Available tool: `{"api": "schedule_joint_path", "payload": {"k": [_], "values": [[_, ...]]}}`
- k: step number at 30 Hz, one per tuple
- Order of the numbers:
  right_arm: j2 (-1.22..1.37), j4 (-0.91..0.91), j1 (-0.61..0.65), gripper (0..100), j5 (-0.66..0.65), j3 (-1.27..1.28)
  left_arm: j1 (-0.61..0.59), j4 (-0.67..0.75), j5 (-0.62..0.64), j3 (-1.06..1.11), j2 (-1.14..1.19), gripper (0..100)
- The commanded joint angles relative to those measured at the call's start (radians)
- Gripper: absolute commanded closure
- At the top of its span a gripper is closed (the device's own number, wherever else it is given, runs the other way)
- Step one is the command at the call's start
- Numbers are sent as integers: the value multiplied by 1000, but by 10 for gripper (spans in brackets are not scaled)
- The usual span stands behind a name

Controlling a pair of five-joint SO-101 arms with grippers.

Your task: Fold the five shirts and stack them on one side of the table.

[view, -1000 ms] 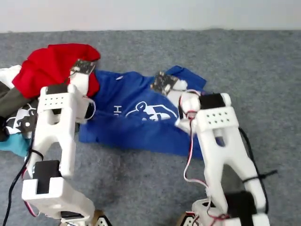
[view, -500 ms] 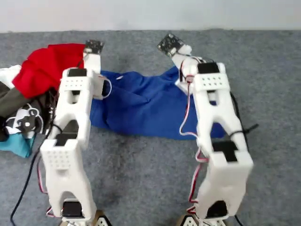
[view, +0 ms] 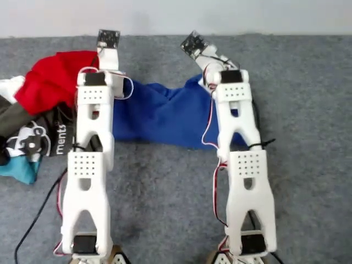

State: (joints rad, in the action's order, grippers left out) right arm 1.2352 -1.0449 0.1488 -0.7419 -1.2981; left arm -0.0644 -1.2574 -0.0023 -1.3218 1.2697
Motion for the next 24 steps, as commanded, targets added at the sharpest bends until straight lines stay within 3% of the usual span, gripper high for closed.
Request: {"api": "schedule_joint_path", "payload": {"k": [1, 6, 10, 16, 24], "values": [[96, 31, -19, 986, 11, -203, 0, 38, 8, -188, 97, 986], [189, -5, -45, 882, 11, -319, 3, 12, 8, -364, 213, 976], [182, -96, -51, 870, 8, -381, 21, -26, 3, -355, 192, 879], [48, -248, -51, 837, 6, -382, 14, -54, 2, -352, 121, 823], [-182, -510, -143, 832, 8, -382, -46, -75, 5, -355, -35, 811]]}}
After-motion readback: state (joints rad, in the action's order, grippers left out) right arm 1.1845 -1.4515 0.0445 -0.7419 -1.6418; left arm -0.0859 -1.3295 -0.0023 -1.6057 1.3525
